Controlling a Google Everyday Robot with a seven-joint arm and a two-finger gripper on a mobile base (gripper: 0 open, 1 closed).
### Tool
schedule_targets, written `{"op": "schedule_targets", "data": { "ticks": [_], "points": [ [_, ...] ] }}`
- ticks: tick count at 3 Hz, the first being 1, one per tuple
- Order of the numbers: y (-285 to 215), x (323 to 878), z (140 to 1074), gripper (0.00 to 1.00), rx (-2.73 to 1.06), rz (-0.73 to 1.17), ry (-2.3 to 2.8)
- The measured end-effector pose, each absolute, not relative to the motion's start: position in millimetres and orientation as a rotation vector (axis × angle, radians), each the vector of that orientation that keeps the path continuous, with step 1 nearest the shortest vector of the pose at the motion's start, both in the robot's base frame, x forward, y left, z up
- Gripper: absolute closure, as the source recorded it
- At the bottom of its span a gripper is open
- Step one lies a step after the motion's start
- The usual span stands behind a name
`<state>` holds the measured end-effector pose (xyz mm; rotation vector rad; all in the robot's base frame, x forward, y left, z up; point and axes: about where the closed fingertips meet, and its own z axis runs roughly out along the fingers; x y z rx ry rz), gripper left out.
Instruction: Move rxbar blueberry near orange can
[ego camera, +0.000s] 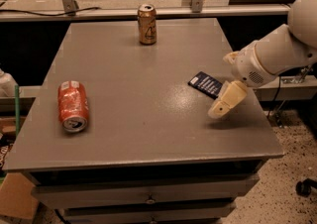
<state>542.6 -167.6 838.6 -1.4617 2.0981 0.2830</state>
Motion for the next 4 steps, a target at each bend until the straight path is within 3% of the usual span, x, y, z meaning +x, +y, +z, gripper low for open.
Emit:
{"op": "schedule_targets", "data": {
  "ticks": [1, 2, 4],
  "points": [
    [-167, 551, 829, 0.00, -1.454, 0.284, 2.098],
    [-167, 558, 819, 0.16, -1.423, 0.299, 2.118],
    [-177, 567, 825, 0.63, -1.383, 0.285, 2.168]
  ]
}}
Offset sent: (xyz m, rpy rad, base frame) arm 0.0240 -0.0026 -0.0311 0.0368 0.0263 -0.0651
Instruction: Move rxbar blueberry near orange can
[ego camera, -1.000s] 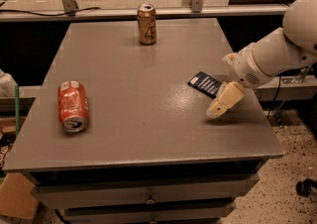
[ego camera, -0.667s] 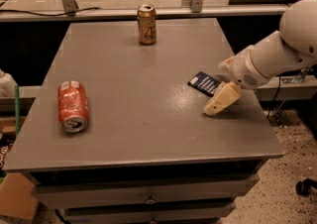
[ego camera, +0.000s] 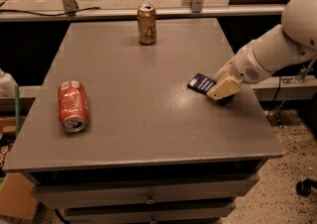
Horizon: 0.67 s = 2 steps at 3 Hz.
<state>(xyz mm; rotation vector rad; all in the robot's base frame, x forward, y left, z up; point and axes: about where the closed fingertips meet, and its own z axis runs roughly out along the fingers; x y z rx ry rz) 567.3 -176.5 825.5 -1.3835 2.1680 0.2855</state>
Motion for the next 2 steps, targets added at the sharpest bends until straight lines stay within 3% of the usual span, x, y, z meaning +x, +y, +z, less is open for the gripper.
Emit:
{"op": "schedule_targets", "data": {
  "ticks": [1, 2],
  "points": [
    [-185, 568, 835, 0.86, -1.375, 0.269, 2.186],
    [-193, 563, 847, 1.00, -1.378, 0.248, 2.203]
  ]
}}
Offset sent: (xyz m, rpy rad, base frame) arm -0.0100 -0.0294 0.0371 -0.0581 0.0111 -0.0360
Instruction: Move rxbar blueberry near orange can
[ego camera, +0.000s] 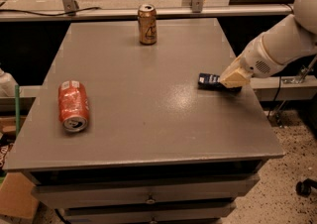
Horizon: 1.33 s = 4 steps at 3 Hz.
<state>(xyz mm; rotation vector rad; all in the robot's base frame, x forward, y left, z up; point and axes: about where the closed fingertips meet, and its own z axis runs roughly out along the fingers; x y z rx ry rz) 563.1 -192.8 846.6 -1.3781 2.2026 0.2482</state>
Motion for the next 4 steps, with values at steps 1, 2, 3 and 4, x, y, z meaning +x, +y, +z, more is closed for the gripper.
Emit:
{"op": "schedule_targets", "data": {
  "ticks": [1, 2, 3, 4],
  "points": [
    [-196, 558, 862, 1.00, -1.385, 0.235, 2.197],
    [-197, 553, 880, 1.00, -1.371, 0.231, 2.177],
    [-194, 550, 898, 1.00, -1.356, 0.230, 2.149],
    [-192, 549, 901, 1.00, -1.359, 0.231, 2.142]
  ]
}}
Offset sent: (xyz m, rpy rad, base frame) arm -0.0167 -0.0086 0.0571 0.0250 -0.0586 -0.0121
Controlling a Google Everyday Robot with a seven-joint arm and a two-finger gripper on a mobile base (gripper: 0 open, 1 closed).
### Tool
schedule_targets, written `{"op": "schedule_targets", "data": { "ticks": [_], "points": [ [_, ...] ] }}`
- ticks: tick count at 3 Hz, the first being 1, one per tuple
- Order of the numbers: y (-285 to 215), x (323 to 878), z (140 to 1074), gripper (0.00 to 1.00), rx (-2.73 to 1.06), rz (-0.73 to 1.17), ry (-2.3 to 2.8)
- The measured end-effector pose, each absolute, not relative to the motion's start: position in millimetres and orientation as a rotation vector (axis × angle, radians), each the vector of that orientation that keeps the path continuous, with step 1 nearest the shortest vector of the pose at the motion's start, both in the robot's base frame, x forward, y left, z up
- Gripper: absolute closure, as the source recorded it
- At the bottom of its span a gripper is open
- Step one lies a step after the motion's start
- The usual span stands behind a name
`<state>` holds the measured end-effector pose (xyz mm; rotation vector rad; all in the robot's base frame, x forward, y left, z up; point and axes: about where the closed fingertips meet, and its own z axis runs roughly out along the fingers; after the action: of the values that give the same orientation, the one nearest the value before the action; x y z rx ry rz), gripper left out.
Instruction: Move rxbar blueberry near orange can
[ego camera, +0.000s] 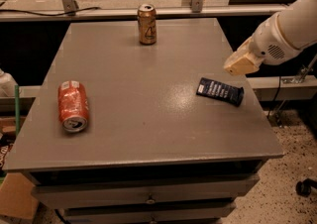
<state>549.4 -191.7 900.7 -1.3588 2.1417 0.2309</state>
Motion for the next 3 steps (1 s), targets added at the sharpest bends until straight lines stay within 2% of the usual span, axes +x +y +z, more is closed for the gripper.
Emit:
{"op": "schedule_targets", "data": {
  "ticks": [1, 3],
  "points": [
    [-188, 535, 909, 0.85, -1.457, 0.165, 2.122],
    [-178, 506, 905, 0.38, -1.624, 0.055, 2.054]
  ]
}}
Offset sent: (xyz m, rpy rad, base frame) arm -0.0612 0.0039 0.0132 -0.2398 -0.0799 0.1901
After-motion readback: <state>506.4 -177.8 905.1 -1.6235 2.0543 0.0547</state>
